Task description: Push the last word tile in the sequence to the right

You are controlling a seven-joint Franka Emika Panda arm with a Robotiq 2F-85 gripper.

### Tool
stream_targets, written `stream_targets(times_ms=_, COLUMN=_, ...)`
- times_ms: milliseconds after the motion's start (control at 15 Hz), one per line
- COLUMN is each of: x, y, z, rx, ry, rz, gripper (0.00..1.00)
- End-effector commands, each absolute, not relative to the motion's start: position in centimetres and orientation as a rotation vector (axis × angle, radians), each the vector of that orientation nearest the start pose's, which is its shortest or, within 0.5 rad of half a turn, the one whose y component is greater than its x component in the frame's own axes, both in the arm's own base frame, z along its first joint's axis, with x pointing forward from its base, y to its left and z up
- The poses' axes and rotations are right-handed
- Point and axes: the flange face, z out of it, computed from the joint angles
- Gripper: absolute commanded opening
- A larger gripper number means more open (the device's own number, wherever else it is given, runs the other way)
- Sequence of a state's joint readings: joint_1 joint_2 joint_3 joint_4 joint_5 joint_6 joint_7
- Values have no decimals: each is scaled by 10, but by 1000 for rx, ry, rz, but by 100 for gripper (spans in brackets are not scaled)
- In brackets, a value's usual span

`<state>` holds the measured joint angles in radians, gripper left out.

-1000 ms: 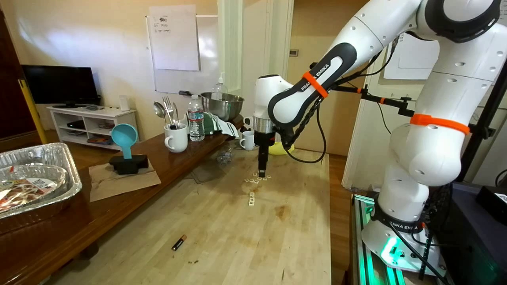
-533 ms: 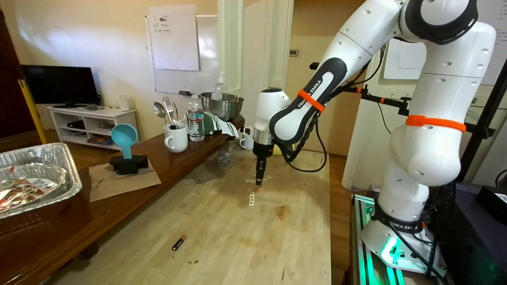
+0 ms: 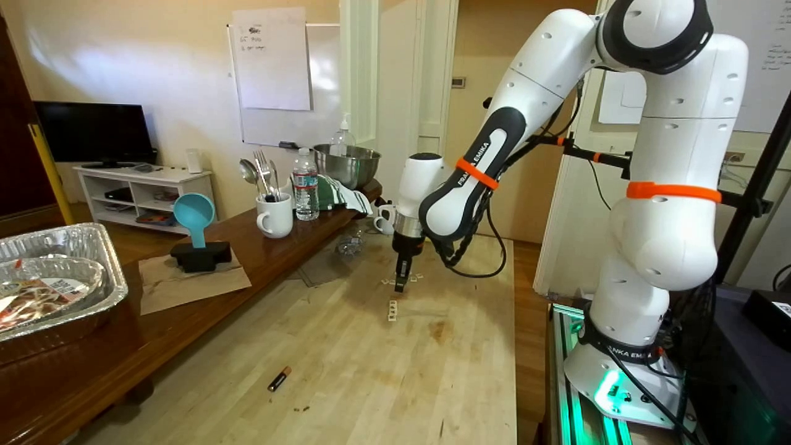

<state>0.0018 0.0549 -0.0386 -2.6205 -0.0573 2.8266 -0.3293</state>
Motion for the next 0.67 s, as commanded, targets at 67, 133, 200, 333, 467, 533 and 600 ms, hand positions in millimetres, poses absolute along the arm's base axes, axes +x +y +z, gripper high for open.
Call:
stream_targets(times_ms=67, x=450, y=-12, z=228, rx=-3114, ry=-584, rz=-242, gripper=0)
stream_targets(times_ms=133, x=450, y=-11, z=226, rx=-3111, ry=-591, rz=-243, gripper=0)
stream_targets(times_ms=200, x=451, y=-11, z=224, rx=-3108, ry=-599, rz=-249, gripper=0)
stream_targets(times_ms=333, x=453, y=-10, z=221, rx=-3103, ry=-608, rz=-266, gripper=0)
stream_targets(times_ms=467, x=455, y=-9, z=218, rx=-3100, ry=-609, rz=-283, gripper=0)
stream_targets(times_ms=533, x=456, y=-9, z=216, rx=-3100, ry=-612, rz=-298, gripper=0)
stream_targets(times_ms=600, x=457, y=-9, z=214, rx=-3099, ry=-615, rz=-306, gripper=0)
